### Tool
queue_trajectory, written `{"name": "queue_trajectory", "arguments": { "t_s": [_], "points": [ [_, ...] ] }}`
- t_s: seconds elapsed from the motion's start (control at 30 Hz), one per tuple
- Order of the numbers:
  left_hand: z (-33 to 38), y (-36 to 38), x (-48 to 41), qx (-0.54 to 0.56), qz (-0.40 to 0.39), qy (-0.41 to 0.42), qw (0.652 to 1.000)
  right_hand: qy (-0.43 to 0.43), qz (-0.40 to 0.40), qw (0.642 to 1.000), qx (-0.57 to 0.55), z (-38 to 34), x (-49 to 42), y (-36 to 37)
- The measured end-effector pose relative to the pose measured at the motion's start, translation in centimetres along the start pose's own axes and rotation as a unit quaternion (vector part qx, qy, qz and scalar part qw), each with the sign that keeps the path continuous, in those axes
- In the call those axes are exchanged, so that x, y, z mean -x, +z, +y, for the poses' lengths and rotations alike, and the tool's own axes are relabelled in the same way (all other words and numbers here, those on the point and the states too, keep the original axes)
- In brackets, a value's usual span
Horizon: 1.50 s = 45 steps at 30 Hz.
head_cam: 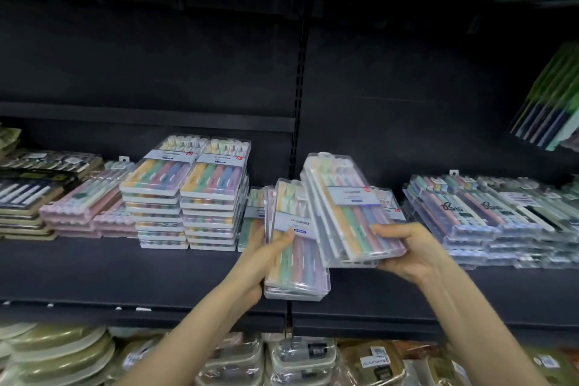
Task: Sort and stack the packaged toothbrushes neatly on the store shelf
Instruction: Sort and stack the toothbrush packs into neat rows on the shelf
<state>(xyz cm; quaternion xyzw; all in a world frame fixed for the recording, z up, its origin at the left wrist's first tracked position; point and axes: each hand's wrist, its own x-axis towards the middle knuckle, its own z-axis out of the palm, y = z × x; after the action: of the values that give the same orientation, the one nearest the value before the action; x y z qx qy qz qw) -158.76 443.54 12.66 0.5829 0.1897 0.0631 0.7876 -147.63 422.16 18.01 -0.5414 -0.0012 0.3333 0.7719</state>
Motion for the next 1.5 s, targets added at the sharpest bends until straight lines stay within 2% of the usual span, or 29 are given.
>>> {"name": "queue_trajectory", "arguments": {
  "t_s": [0.23,0.47,0.63,0.87,0.97,1.07,1.2,1.27,1.3,1.33,1.4,1.5],
  "points": [
    [8.0,-2.0,2.0,-0.009,0.001,0.051,0.999,-0.046,0.013,0.998,-0.033,-2.9,0.3,0.7],
    [16.0,-5.1,3.5,-0.008,0.044,0.128,0.991,0.023,0.023,0.997,0.072,1.2,-4.0,6.8],
    [17.9,-7.8,3.7,-0.002,0.083,0.126,0.989,0.041,0.028,0.994,0.094,4.2,-7.8,11.2],
    [18.5,-10.0,3.4,0.020,0.079,0.118,0.990,0.015,0.064,0.988,0.136,6.5,-10.7,12.9],
    [18.6,-10.3,3.3,0.018,0.080,0.124,0.989,-0.004,0.061,0.975,0.213,7.0,-11.2,12.7],
    [18.7,-10.0,3.2,0.018,0.079,0.127,0.989,-0.015,0.067,0.946,0.316,7.2,-11.5,12.4],
    [18.6,-8.9,3.3,0.016,0.066,0.123,0.990,-0.018,0.035,0.921,0.387,6.7,-10.3,12.2],
    [18.4,-8.2,3.3,0.017,0.053,0.121,0.991,-0.081,0.077,0.901,0.419,6.0,-9.1,12.2],
    [18.1,-7.8,3.3,0.018,0.047,0.120,0.992,-0.118,0.094,0.910,0.387,5.3,-8.1,12.3],
    [17.8,-7.3,3.3,0.015,0.040,0.119,0.992,-0.138,0.083,0.931,0.328,4.4,-6.8,12.6],
    [17.0,-6.2,3.2,0.001,0.024,0.118,0.993,-0.128,-0.005,0.973,0.194,2.6,-3.7,13.6],
    [15.3,-4.1,3.0,0.001,-0.001,0.104,0.995,-0.140,-0.115,0.965,0.189,1.0,-0.2,14.7]
  ]
}}
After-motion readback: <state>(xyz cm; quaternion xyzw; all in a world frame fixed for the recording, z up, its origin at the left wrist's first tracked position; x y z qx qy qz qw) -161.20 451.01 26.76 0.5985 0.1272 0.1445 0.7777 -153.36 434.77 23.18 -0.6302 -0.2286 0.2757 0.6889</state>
